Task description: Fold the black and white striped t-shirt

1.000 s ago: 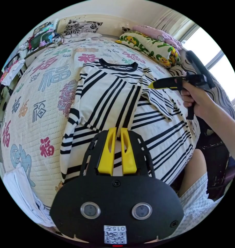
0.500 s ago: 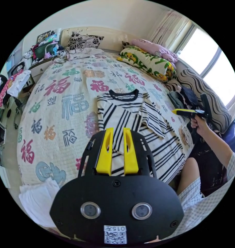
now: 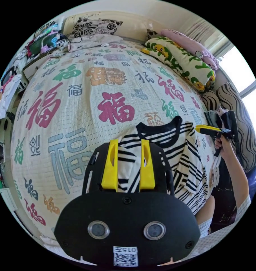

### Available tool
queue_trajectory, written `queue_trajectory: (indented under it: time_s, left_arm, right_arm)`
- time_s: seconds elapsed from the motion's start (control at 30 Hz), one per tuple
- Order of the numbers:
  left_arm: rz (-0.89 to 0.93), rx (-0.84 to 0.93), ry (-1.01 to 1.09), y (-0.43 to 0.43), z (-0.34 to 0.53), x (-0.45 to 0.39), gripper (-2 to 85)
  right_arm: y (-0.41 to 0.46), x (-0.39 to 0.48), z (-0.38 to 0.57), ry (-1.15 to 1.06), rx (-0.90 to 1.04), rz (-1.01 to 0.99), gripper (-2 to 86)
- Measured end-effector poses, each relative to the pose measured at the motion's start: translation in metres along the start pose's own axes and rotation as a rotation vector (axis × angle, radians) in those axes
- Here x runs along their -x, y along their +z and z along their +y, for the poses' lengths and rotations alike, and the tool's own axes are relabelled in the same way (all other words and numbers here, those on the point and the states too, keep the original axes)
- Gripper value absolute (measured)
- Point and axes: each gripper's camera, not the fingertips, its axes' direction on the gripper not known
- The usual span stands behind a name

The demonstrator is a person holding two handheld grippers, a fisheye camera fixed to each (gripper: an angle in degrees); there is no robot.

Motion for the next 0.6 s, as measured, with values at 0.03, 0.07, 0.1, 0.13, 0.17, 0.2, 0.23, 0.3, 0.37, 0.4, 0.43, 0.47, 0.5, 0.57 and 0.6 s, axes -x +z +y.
queue_trajectory:
  time_s: [0.03,0.07,0.1,0.13,0.17,0.2,0.23,0.3,0.37,0.4,0.43,0.47,0.5,0.57,0.6]
  left_arm:
    - [-0.003,0.008,0.002,0.003,0.000,0.000,10.4]
    - [-0.027,0.046,0.032,0.011,0.000,-0.001,9.5]
    - [-0.084,0.109,0.094,0.020,0.002,-0.006,8.2]
    - [-0.104,0.107,0.128,0.020,0.003,-0.008,7.4]
    - [-0.128,0.106,0.163,0.015,0.005,-0.011,5.8]
    - [-0.111,0.132,0.179,0.012,0.004,-0.011,3.5]
    - [-0.110,0.138,0.180,0.009,0.003,-0.010,2.3]
    - [-0.103,0.097,0.185,-0.011,0.002,-0.012,0.8]
    - [-0.104,0.090,0.195,-0.025,0.001,-0.014,0.2]
    - [-0.129,0.063,0.193,-0.038,0.001,-0.015,-0.1]
    - [-0.126,0.049,0.184,-0.044,0.001,-0.014,-0.2]
    - [-0.116,0.013,0.165,-0.057,0.001,-0.013,-0.3]
    - [-0.126,-0.037,0.157,-0.070,0.004,-0.015,-0.4]
    - [-0.146,-0.101,0.155,-0.087,0.010,-0.019,-0.5]
    - [-0.164,-0.134,0.168,-0.096,0.017,-0.022,-0.5]
  right_arm:
    - [0.014,-0.006,-0.004,-0.005,0.053,0.018,11.4]
    - [0.026,-0.013,-0.007,-0.006,0.090,0.028,11.1]
    - [0.031,-0.016,-0.007,-0.005,0.100,0.019,10.9]
    - [0.039,-0.024,-0.005,0.018,0.114,0.010,10.0]
    - [0.043,-0.032,-0.003,0.028,0.111,0.003,8.7]
    - [0.044,-0.035,-0.002,0.020,0.110,-0.001,7.2]
    - [0.046,-0.042,0.002,-0.009,0.109,-0.018,4.0]
    - [0.047,-0.054,0.006,0.008,0.108,-0.091,0.8]
    - [0.042,-0.066,0.012,0.010,0.068,-0.106,-0.3]
    - [0.040,-0.068,0.014,0.004,0.060,-0.107,-0.5]
    - [0.036,-0.071,0.016,-0.001,0.044,-0.100,-0.7]
    - [0.032,-0.074,0.018,-0.004,0.023,-0.098,-0.9]
    - [0.029,-0.074,0.018,-0.008,0.011,-0.098,-0.9]
    - [0.020,-0.076,0.023,-0.017,-0.044,-0.074,-1.0]
    - [0.017,-0.076,0.025,-0.018,-0.062,-0.073,-1.0]
